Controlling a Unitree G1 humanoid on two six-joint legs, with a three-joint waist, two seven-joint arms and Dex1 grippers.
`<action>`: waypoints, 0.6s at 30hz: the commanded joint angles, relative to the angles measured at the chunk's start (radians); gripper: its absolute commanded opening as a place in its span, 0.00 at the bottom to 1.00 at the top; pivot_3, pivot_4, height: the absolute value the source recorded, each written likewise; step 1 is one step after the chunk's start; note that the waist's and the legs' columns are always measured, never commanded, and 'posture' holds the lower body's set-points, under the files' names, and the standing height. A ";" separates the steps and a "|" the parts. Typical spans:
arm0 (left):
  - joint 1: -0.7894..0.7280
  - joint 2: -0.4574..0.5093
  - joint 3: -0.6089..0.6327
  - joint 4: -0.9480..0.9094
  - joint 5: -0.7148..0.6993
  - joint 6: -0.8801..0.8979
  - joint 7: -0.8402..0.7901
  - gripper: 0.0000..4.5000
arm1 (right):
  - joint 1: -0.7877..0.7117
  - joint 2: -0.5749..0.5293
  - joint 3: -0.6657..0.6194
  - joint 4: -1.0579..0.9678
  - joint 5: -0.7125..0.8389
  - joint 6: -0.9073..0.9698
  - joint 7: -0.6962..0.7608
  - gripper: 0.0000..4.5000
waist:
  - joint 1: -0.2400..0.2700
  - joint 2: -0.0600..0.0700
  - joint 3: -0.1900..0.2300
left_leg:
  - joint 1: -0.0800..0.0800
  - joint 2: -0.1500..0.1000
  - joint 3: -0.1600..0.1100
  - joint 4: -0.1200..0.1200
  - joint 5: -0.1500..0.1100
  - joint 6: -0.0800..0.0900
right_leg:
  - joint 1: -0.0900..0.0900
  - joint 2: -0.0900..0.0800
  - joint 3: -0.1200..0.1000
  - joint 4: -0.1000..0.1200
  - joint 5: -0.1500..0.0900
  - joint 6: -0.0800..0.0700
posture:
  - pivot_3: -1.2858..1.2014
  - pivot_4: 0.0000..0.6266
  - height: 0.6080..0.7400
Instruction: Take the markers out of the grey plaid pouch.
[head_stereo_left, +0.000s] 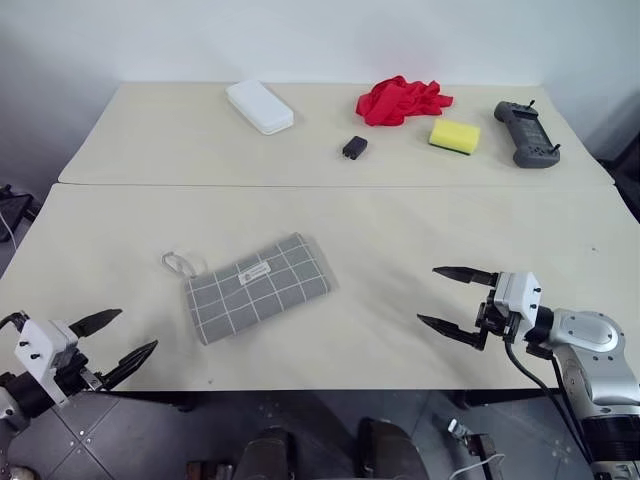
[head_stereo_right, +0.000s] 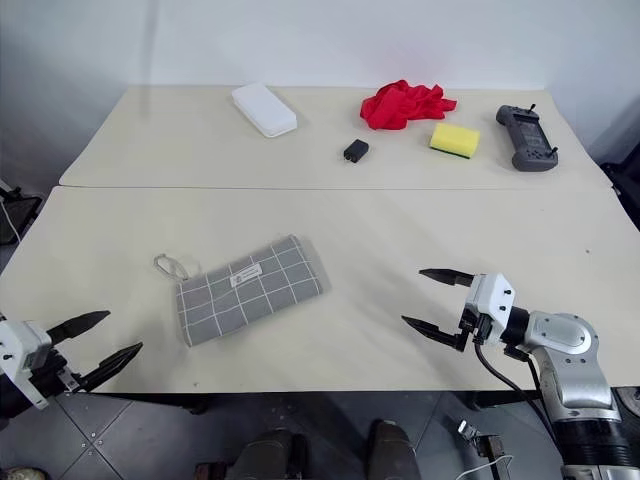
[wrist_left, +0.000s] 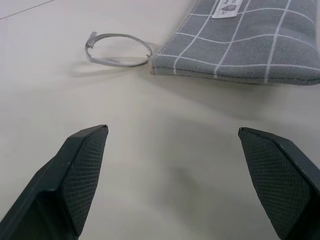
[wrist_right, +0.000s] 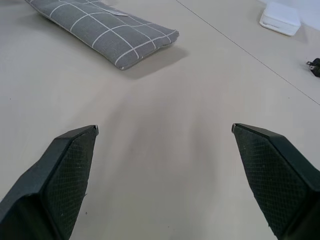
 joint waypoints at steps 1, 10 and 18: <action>0.019 0.006 0.035 -0.045 -0.054 0.046 -0.006 0.99 | -0.013 0.008 -0.003 -0.010 0.001 -0.020 -0.008 1.00 | 0.000 0.000 0.000 | 0.000 0.000 0.000 0.000 0.000 0.000 | 0.000 0.000 0.000 0.000 0.000 0.000 | 0.52 0.24 1.00; 0.056 0.238 0.123 -0.057 -0.527 0.857 -0.065 1.00 | -0.171 -0.030 0.099 -0.236 0.067 0.212 0.015 0.58 | -0.006 0.001 0.001 | 0.000 0.001 -0.002 0.001 0.000 0.000 | 0.000 0.000 0.000 0.002 0.000 0.000 | 0.52 0.24 1.00; -0.252 0.234 0.020 0.054 -0.608 1.202 0.176 1.00 | -0.417 0.144 0.358 -0.141 -0.187 0.251 -0.113 0.01 | -0.009 0.000 0.000 | -0.002 -0.001 -0.006 0.001 0.001 -0.002 | -0.001 -0.001 -0.004 0.005 -0.001 -0.002 | 0.52 0.24 1.00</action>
